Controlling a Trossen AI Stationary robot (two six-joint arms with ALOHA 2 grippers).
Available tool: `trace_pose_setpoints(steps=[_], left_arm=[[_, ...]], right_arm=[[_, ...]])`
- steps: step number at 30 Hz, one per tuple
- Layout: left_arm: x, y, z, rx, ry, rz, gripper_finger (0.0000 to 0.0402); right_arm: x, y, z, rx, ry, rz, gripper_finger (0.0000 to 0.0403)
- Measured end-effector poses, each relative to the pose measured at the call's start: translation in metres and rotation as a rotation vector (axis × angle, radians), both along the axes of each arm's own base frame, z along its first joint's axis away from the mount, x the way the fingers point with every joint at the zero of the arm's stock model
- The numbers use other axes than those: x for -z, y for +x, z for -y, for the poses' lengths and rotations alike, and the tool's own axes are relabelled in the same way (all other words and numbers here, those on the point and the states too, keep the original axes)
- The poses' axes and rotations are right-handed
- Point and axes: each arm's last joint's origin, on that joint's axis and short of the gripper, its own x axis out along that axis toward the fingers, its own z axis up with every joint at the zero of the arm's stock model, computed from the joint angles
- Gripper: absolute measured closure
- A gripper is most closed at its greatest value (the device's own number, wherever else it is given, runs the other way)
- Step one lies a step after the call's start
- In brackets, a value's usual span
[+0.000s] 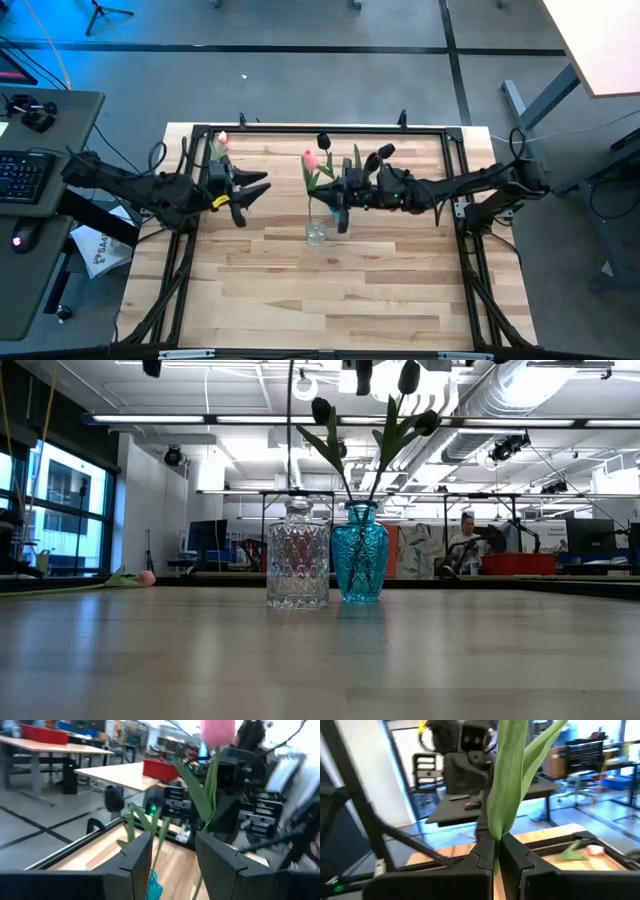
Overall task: Sort flowers into vase by color
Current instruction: Put the bottom pink tulip into the transparent vase
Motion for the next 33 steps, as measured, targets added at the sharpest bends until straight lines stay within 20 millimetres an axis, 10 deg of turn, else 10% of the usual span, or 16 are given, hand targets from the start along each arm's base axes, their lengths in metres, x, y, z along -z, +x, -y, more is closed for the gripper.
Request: trace_pose_setpoints(steps=[23, 33], left_arm=[[0.008, -0.005, -0.004, -0.098, -0.032, 0.027, 0.0261], [0.008, -0.006, -0.006, -0.187, 0.019, 0.003, 0.0261]], right_arm=[[0.013, 0.0, -0.001, 0.002, -0.034, -0.142, 0.0394], [0.013, -0.004, -0.001, -0.002, -0.046, -0.278, 0.0265]])
